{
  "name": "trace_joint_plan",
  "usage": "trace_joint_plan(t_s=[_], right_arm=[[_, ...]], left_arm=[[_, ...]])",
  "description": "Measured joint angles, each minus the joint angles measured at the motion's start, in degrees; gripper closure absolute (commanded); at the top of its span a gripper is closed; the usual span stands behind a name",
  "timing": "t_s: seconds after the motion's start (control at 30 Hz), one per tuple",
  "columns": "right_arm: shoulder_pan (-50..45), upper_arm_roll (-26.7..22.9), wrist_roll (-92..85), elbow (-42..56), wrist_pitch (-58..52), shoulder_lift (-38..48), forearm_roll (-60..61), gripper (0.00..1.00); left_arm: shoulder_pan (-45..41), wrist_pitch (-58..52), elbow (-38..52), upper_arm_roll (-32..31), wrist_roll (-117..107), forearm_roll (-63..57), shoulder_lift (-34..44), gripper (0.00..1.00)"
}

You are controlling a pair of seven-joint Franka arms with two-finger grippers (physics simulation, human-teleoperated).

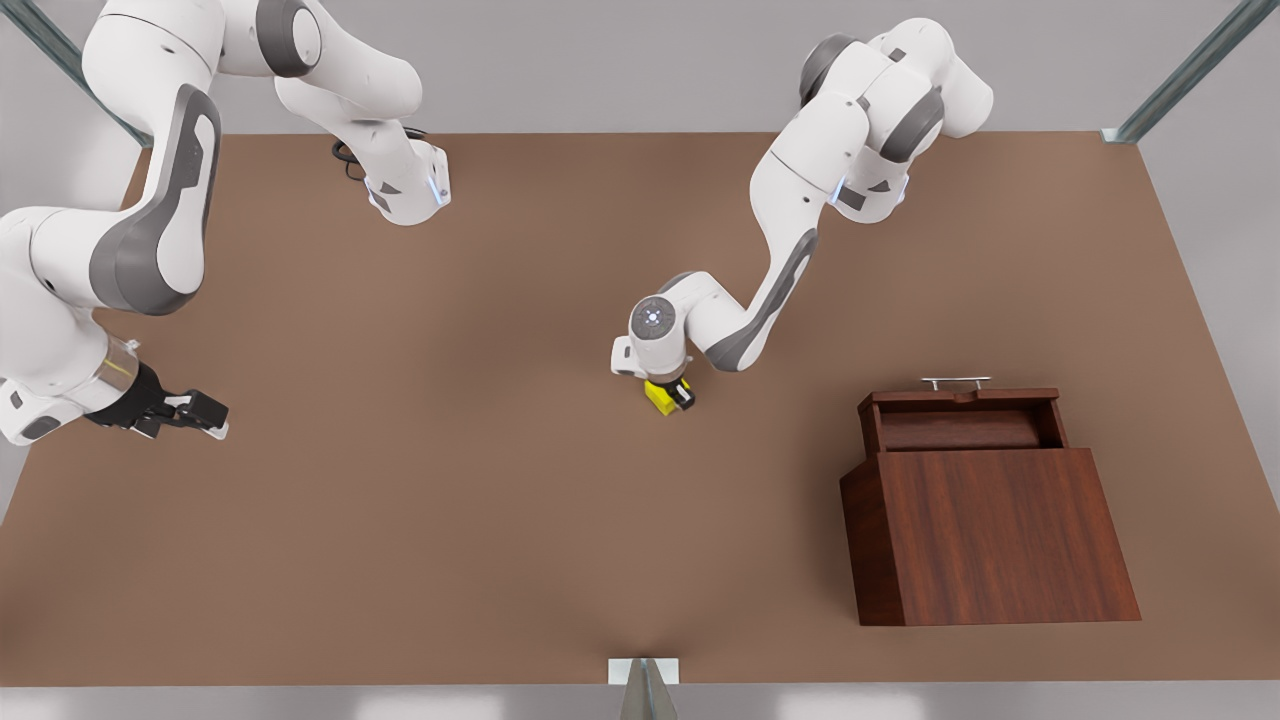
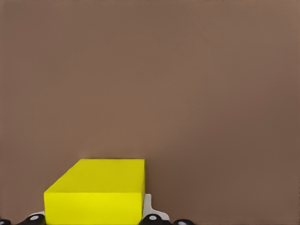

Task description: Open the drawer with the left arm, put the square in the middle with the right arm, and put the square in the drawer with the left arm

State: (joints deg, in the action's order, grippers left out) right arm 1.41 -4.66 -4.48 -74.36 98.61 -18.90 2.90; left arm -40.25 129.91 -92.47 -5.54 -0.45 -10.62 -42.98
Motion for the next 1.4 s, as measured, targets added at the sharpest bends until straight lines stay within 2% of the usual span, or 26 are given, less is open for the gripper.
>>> trace_joint_plan(t_s=[0.13,0.27,0.37,0.43,0.57,0.8,1.03,1.4], right_arm=[[0.11,0.00,-0.01,0.00,-0.04,0.09,0.00,0.00],[0.09,0.00,-0.01,0.00,0.00,0.00,0.00,0.00],[0.01,0.00,-0.01,0.00,0.02,-0.02,0.00,0.00],[0.00,0.00,-0.01,0.00,0.09,-0.09,0.00,0.00],[0.00,0.00,-0.01,0.00,0.09,-0.09,0.00,0.00],[-0.01,0.00,0.02,0.00,0.53,-0.09,0.05,0.00],[-0.05,0.05,-0.01,0.00,0.58,-0.18,0.06,0.00],[-0.09,0.03,-0.01,0.00,0.91,-0.45,0.09,0.00]], left_arm=[[0.08,-0.75,0.62,-0.09,-0.45,-0.28,2.05,0.29],[0.81,-13.81,0.80,0.43,1.79,0.09,14.20,0.29],[0.82,-21.86,0.75,6.47,11.38,2.25,21.13,0.28],[0.91,-23.83,0.80,11.58,20.15,3.93,23.01,0.27],[1.01,-24.21,0.72,24.32,44.91,7.12,23.70,0.26],[1.02,-24.14,-0.24,37.53,68.71,10.90,23.83,0.26],[1.96,-21.53,-3.51,43.48,84.11,12.48,23.04,0.26],[4.48,-21.14,-5.27,44.12,86.32,12.78,21.13,0.26]])
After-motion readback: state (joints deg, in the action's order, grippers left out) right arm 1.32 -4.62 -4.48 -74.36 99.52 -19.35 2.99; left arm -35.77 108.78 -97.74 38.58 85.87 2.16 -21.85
